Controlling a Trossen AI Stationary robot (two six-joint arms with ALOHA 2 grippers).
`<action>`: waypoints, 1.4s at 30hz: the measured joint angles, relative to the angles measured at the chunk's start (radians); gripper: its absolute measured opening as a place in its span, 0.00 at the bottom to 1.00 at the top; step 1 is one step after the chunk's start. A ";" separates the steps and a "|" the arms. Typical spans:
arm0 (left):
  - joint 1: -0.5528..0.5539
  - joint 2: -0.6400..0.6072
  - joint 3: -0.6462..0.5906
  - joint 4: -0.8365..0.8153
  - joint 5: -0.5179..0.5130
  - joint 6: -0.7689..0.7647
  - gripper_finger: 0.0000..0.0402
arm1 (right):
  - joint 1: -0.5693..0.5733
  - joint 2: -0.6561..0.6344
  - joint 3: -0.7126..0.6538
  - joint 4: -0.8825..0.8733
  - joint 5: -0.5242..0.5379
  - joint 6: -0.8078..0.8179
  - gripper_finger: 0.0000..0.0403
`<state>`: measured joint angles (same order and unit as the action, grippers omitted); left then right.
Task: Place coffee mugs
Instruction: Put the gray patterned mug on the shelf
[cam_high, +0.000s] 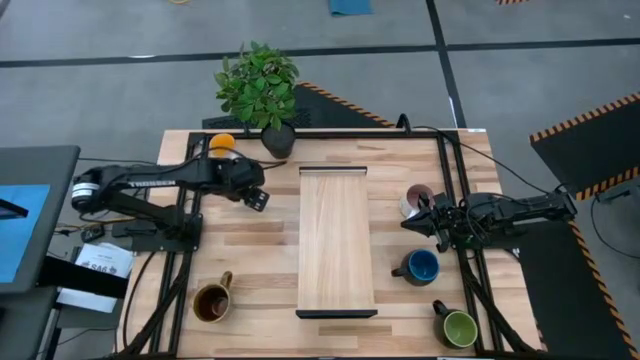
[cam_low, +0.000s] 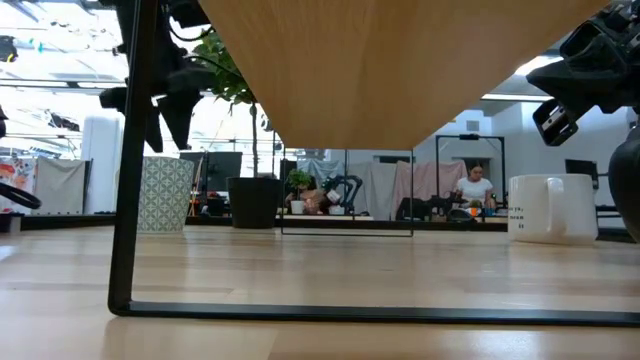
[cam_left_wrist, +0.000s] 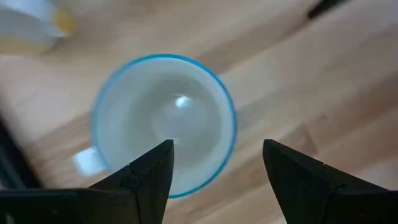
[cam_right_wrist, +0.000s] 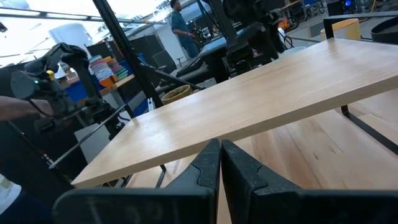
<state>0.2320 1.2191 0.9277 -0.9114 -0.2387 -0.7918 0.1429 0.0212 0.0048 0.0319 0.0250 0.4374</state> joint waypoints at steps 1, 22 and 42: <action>0.008 0.011 -0.001 0.013 0.031 0.018 0.58 | 0.000 0.000 0.000 0.000 0.000 0.000 0.11; 0.018 0.210 0.021 0.025 0.144 0.254 0.07 | 0.000 0.000 0.000 0.002 0.001 0.000 0.11; -0.233 0.284 0.984 -0.538 0.064 0.314 0.01 | 0.000 0.000 0.000 0.001 0.001 0.000 0.11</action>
<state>-0.0008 1.5027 1.9114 -1.4493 -0.1750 -0.4781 0.1427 0.0213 0.0051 0.0326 0.0261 0.4374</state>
